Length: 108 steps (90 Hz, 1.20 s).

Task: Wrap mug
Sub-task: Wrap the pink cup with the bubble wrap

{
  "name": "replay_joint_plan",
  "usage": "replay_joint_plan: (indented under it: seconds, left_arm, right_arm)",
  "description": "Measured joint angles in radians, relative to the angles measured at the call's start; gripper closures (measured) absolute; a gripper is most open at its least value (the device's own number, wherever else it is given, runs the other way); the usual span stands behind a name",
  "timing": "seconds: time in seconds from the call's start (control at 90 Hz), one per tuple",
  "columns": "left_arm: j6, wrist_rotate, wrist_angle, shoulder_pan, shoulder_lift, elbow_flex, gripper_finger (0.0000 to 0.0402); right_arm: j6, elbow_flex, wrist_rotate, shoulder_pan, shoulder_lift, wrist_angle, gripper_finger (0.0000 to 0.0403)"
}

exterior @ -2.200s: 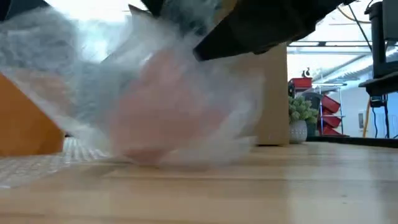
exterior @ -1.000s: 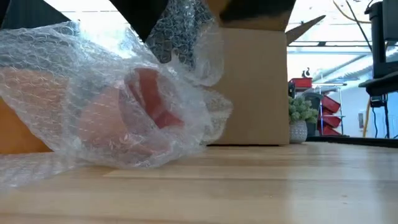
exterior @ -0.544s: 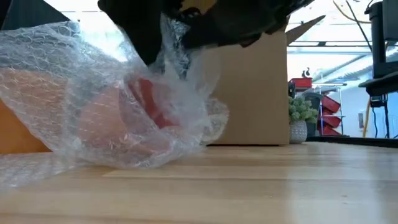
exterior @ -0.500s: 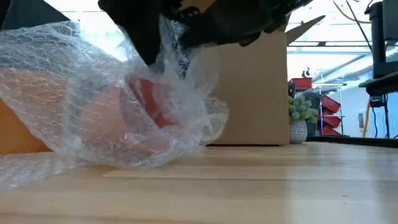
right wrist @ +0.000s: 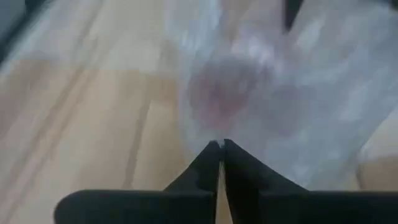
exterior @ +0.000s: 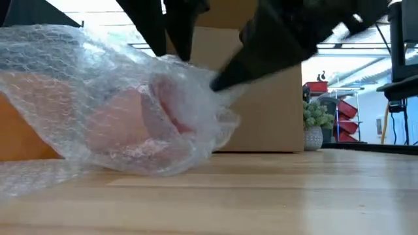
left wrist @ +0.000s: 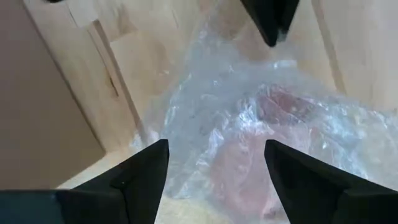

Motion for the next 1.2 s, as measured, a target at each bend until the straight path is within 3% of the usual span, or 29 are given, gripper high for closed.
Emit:
replay_joint_plan:
  seconds: [0.256,0.456,0.622,0.789,1.0,1.2]
  left_arm:
    - [-0.089,-0.063,-0.122,-0.003,-0.076,0.048,0.0146]
    - [-0.187,-0.104,-0.13,0.001,-0.194,-0.112,0.0146]
    - [-0.232,-0.083,0.053,0.001,-0.285,-0.375,0.0146]
    - [-0.23,-0.045,0.247,0.002,-0.299,-0.575,0.0146]
    - [-0.207,0.004,0.418,0.005,-0.288,-0.704,0.0147]
    - [-0.207,0.06,0.54,0.008,-0.281,-0.717,0.0147]
  right_arm:
    - [0.026,-0.001,-0.002,0.007,0.0,-0.018,0.0403]
    - [0.026,-0.001,0.003,0.007,0.0,-0.002,0.0403]
    - [0.027,-0.001,0.005,-0.001,0.008,0.01,0.0403]
    - [0.058,0.0,0.002,0.0,0.056,0.041,0.0403]
    - [0.061,0.0,0.006,-0.012,0.096,0.109,0.0403]
    - [0.068,0.0,0.008,-0.034,0.101,0.126,0.0403]
